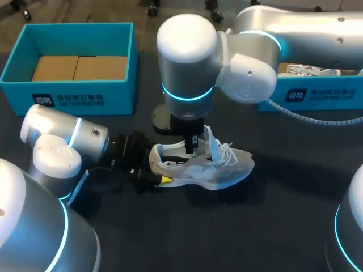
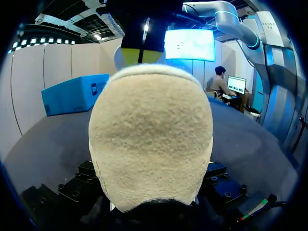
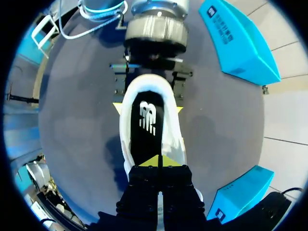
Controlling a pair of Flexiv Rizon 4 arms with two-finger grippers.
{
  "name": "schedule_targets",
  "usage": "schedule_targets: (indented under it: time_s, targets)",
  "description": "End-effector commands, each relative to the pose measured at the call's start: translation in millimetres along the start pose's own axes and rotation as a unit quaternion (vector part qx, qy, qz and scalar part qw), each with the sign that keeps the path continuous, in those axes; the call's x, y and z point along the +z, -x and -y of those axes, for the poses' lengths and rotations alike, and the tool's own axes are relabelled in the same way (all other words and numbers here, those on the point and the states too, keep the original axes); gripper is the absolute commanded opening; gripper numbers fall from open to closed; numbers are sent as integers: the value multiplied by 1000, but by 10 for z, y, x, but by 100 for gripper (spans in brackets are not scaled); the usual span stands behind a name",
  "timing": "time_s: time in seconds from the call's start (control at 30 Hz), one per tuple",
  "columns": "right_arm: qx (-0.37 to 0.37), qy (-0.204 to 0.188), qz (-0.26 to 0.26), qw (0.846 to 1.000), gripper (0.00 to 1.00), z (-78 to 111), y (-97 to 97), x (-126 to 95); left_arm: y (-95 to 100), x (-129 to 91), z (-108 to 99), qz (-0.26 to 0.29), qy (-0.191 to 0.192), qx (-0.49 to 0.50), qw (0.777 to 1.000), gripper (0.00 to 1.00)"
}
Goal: Take the shoe out of the shoebox, open the shoe tongue, remove and reinsert the insole, then place the shoe into the shoebox
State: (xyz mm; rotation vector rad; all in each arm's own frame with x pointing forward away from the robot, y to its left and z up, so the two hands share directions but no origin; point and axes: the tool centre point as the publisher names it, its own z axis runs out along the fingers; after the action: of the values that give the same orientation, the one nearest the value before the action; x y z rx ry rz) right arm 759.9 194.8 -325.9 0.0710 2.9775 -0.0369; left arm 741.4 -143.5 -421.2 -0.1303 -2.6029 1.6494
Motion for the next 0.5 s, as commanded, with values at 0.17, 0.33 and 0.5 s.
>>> schedule_targets:
  time_s: [0.17, 0.33, 0.5]
  targets:
    - [-15, 10, -39, 999, 0, -26, 14, 301, 0, -1, -10, 1, 1, 0, 1000, 0]
    - [-3, 19, -66, 998, 0, 16, -156, 438, 0, -1, -10, 1, 1, 0, 1000, 0]
    - [10, 24, -65, 998, 0, 70, -210, 494, 0, -1, -10, 1, 1, 0, 1000, 0]
